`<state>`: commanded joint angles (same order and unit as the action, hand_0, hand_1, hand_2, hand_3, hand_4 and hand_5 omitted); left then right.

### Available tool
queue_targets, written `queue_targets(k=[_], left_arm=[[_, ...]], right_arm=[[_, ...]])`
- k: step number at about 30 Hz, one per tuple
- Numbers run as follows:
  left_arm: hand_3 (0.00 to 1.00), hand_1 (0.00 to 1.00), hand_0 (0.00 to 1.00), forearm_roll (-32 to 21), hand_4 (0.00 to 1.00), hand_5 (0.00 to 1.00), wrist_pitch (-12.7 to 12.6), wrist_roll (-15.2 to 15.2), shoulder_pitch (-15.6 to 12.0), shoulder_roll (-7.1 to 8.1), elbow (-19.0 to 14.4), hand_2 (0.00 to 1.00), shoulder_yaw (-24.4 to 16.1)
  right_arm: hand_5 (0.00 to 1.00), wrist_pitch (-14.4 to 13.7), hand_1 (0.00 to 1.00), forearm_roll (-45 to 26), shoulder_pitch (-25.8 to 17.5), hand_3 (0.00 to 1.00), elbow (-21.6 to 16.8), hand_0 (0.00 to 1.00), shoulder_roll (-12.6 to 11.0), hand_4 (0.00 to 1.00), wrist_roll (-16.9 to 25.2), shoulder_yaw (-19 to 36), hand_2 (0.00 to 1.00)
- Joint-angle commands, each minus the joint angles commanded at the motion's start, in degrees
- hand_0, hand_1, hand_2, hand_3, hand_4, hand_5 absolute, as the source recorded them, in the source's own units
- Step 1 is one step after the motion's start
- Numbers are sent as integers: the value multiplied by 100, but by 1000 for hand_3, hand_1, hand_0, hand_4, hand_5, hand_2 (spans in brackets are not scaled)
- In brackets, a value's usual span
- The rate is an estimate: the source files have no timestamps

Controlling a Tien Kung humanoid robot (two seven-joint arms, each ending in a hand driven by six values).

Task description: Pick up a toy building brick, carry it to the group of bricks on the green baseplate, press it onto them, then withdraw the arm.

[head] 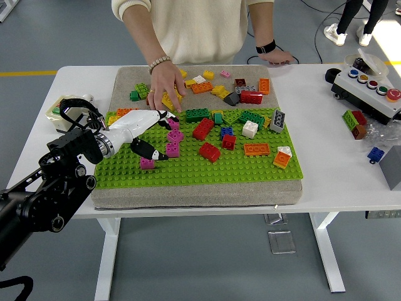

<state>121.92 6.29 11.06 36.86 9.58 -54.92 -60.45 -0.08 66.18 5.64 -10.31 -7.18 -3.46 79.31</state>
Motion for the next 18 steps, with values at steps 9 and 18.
queue_targets(k=[9,18], left_arm=[[676,669,704,63,953,67,-30,-47,-9,-97,164,590,-21],[657,668,702,32,939,56,-58,-67,-14,-143,202,587,-22]], right_arm=[[491,0,677,2,3,651,0,752,3,909,5,-36,723],[491,5,677,0,10,651,0,751,-5,909,-9,-53,723]])
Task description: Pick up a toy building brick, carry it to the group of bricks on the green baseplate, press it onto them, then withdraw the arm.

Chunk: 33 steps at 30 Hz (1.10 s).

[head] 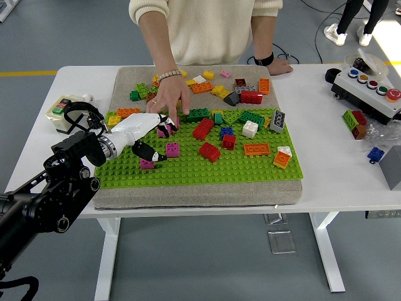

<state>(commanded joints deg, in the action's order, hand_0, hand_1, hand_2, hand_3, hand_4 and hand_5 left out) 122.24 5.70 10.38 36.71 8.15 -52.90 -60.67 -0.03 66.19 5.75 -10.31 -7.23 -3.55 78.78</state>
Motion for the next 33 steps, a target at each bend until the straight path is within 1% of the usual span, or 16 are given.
queue_targets(k=[8,9,12,14,15,22,30,33], left_arm=[[667,678,702,-95,937,46,92,-19,21,-49,46,592,-24],[681,698,729,-99,949,53,102,-26,39,-61,58,607,-27],[681,698,729,-119,949,53,104,-30,72,-84,100,607,-29],[681,698,729,-145,949,53,93,-8,121,-115,188,607,-20],[691,721,767,-150,958,60,90,-4,131,-120,205,624,-18],[699,734,775,-227,964,69,47,107,252,-207,450,635,57],[709,738,780,-317,971,77,36,152,403,-296,684,646,161],[703,737,779,-360,962,78,7,197,481,-332,843,636,243]], right_arm=[[491,2,677,-1,2,651,0,751,4,909,4,-17,724],[491,2,677,1,4,651,0,751,2,909,5,-14,723],[491,4,677,-3,5,651,0,751,0,909,6,-15,723],[491,2,677,-8,11,651,0,751,-2,909,8,-11,723],[490,2,677,-9,12,651,0,752,-2,909,9,-10,724],[491,0,677,-17,21,651,0,751,-2,909,8,-8,723],[490,-1,677,-19,32,651,0,752,-14,909,2,-21,724],[490,-1,677,-26,41,651,0,750,-9,909,5,-36,723]])
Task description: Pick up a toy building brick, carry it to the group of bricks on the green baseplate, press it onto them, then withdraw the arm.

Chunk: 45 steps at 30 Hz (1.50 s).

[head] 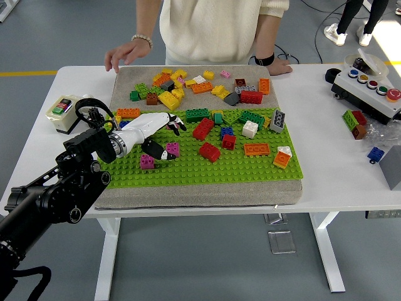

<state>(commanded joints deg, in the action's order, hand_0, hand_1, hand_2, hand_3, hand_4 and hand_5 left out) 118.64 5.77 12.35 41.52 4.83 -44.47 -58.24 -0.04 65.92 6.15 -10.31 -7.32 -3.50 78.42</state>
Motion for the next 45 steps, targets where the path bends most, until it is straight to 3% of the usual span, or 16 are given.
queue_targets(k=[17,29,30,45], left_arm=[[679,731,779,-113,947,94,-137,132,183,-111,544,637,200],[626,721,764,-163,895,80,-212,177,180,-111,654,616,247],[575,706,746,-169,848,65,-216,181,179,-110,659,594,251],[558,662,717,-246,801,43,-273,188,190,-120,720,586,307]], right_arm=[[490,-2,677,-14,9,652,0,752,0,909,-3,-28,725],[489,0,677,-16,3,653,0,752,6,910,-3,-54,725],[489,0,677,-16,1,653,0,752,6,910,-2,-56,725],[489,7,677,-15,6,655,0,753,6,910,-1,-57,725]])
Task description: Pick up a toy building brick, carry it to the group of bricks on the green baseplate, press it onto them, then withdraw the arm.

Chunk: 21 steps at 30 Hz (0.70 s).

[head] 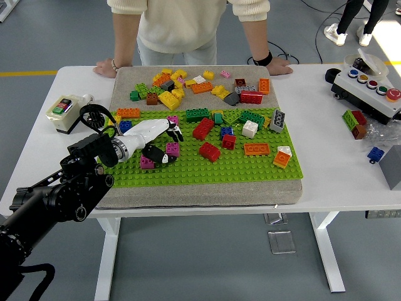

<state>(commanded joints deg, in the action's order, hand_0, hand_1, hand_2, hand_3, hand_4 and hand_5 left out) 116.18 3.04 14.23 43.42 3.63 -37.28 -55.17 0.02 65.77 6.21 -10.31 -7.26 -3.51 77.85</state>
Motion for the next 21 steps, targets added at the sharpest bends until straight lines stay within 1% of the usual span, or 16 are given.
queue_targets(k=[2,3,8,9,14,15,20,21], left_arm=[[558,662,717,-12,801,43,-4,2,6,-1,19,586,14],[554,644,696,-14,781,41,-5,3,7,-1,23,585,15],[554,644,696,-42,781,41,-47,26,17,-4,64,585,38],[553,630,674,-43,765,22,-54,30,18,-5,69,584,41],[553,630,674,-15,765,22,-79,61,19,-3,83,584,50],[546,620,654,-7,705,2,-78,69,20,-2,87,574,53],[546,620,654,-11,705,2,-106,97,14,-3,90,574,63],[540,596,624,-8,653,2,-119,109,11,-3,91,566,65]], right_arm=[[489,0,677,0,-1,655,0,753,0,910,1,9,725],[488,0,677,0,-1,655,0,751,1,910,1,10,725],[488,3,677,2,-2,655,0,751,3,910,4,23,725],[487,3,676,2,-1,654,0,751,3,910,5,24,725],[487,5,676,3,3,654,0,751,1,910,6,37,725],[487,6,678,2,2,656,0,752,1,911,5,41,725],[487,6,678,-5,0,656,0,752,0,911,3,48,725],[485,4,677,-6,2,655,0,752,0,910,3,48,725]])
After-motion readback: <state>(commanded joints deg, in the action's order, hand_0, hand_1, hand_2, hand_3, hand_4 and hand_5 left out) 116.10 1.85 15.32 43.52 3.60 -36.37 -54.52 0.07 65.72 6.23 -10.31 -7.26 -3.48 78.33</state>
